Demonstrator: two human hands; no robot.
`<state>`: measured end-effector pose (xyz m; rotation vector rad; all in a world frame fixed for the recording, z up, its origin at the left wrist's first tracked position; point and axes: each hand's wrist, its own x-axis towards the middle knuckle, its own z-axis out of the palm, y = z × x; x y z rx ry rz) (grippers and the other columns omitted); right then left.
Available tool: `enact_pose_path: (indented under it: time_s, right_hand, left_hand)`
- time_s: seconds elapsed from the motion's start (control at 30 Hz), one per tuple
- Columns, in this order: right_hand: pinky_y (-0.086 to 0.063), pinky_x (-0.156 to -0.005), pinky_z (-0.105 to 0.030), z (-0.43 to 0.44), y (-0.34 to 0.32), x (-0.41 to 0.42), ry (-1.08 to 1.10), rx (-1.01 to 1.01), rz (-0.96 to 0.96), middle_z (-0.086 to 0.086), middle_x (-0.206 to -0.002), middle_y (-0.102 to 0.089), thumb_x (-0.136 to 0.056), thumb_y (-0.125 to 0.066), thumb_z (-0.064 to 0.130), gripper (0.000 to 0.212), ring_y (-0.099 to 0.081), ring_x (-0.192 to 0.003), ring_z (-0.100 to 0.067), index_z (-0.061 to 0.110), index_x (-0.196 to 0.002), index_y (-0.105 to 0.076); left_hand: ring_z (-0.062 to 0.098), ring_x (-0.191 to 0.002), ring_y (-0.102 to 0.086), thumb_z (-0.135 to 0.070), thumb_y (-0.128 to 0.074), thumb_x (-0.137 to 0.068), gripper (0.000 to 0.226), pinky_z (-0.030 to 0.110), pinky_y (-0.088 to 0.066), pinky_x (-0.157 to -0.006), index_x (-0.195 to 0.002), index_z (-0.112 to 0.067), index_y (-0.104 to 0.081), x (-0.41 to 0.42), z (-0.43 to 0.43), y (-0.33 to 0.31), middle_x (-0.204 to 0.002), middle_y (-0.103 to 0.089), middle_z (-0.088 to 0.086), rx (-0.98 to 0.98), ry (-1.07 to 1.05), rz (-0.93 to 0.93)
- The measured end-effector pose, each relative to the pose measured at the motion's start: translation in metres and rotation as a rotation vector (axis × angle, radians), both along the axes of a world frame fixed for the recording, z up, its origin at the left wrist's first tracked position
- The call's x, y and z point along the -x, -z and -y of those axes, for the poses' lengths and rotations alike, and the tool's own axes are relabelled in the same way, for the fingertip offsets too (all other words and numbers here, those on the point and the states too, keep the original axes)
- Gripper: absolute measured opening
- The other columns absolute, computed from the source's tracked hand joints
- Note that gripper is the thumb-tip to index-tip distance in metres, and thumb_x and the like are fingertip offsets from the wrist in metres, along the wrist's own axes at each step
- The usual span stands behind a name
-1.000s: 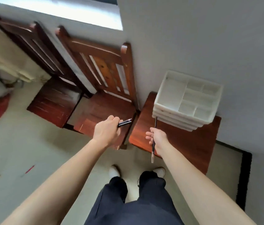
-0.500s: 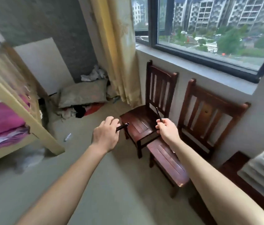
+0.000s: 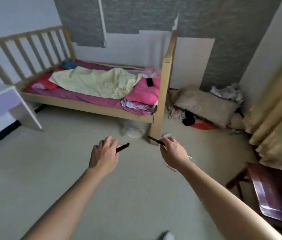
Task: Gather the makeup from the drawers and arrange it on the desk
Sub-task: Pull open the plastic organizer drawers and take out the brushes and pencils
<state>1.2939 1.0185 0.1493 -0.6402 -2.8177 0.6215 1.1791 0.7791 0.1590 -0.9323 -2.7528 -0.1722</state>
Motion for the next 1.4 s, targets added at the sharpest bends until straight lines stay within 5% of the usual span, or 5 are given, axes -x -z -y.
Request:
enact_pose_path:
  time_s: [0.37,0.77,1.03,1.4]
  right_hand:
    - [-0.049,-0.078,-0.036,0.074,0.033,0.376,-0.465,0.167,0.030,-0.006,-0.108,-0.060,-0.098,-0.049,0.024,0.024,-0.062,-0.097,-0.028,0.021,-0.116,-0.065]
    - [-0.041,-0.069,-0.028,0.286,0.026,0.668,-0.923,0.098,-0.021,-0.004,-0.109,-0.059,-0.099,-0.051,0.023,0.024,-0.061,-0.094,-0.026,0.018,-0.117,-0.066]
    - [-0.049,-0.079,-0.033,0.429,0.004,0.866,-0.979,0.050,-0.019,-0.004,-0.109,-0.060,-0.099,-0.051,0.021,0.024,-0.062,-0.096,-0.025,0.017,-0.117,-0.066]
    - [-0.050,-0.078,-0.036,0.564,0.008,1.129,-0.974,0.129,-0.029,-0.004,-0.106,-0.060,-0.099,-0.050,0.021,0.023,-0.062,-0.095,-0.026,0.019,-0.115,-0.065]
  left_hand:
    - [0.030,-0.075,-0.066,-0.022,-0.082,-0.068,0.036,0.038,-0.052,-0.058,-0.100,-0.014,-0.068,0.244,0.109,0.001,-0.109,-0.063,0.009,0.176,-0.423,0.041]
    - [0.036,-0.084,-0.067,-0.020,-0.076,-0.081,0.032,0.046,-0.055,-0.062,-0.110,-0.009,-0.068,0.437,0.286,0.018,-0.120,-0.064,0.016,0.042,-0.826,0.034]
    - [0.036,-0.083,-0.064,-0.023,-0.070,-0.085,0.031,0.042,-0.053,-0.063,-0.111,-0.008,-0.064,0.633,0.420,0.001,-0.118,-0.062,0.018,0.041,-0.851,0.059]
    - [0.033,-0.110,-0.057,-0.032,-0.050,-0.097,0.036,0.042,-0.045,-0.083,-0.128,-0.014,-0.054,0.893,0.539,0.007,-0.142,-0.046,0.010,0.008,-0.883,0.100]
